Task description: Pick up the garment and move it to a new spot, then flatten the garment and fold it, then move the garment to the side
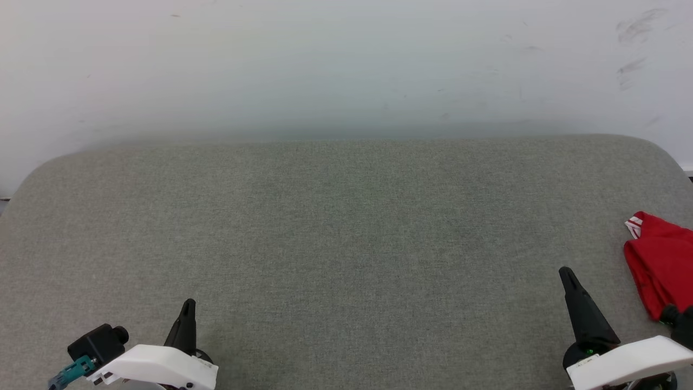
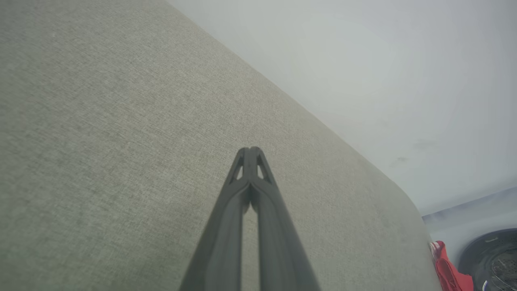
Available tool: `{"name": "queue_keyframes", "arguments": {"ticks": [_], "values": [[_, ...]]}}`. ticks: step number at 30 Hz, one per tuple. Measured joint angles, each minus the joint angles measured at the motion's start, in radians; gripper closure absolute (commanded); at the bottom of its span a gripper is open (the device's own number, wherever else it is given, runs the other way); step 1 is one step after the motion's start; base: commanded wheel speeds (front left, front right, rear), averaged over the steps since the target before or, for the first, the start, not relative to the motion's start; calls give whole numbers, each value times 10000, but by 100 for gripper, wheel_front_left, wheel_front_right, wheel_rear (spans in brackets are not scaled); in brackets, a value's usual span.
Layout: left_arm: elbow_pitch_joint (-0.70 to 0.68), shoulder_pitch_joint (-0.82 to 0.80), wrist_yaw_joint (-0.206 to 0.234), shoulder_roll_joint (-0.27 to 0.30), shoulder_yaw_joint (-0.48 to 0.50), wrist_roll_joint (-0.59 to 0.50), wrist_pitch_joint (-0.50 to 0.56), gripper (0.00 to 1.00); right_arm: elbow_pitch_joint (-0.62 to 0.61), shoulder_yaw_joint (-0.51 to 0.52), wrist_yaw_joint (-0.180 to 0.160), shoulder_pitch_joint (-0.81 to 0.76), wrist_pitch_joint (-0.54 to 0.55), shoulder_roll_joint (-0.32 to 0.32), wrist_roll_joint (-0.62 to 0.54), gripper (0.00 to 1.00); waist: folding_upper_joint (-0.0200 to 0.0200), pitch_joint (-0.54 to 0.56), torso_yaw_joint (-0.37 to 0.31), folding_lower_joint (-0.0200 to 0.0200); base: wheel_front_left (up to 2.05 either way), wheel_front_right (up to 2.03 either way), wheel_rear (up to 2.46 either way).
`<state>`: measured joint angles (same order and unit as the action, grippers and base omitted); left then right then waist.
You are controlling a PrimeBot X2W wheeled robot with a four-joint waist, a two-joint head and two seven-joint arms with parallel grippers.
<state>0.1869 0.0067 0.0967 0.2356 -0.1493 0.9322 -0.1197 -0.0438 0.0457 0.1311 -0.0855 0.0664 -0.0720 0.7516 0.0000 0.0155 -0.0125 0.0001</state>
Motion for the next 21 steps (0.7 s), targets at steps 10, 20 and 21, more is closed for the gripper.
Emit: {"name": "queue_keyframes", "arguments": {"ticks": [10,20,21], "values": [[82,-179,-407,-313,445,1254,389,100,518,6,0,281,-2,-40,1638,100,0,-25,16,0,0,0,0],[151,-349,-727,-577,834,2284,731,100,934,25,0,608,-2,-58,2974,100,0,-47,31,0,0,0,0],[159,-362,-777,-596,874,2366,752,100,968,29,0,631,-2,-59,3101,100,0,-49,32,0,0,0,0]]}}
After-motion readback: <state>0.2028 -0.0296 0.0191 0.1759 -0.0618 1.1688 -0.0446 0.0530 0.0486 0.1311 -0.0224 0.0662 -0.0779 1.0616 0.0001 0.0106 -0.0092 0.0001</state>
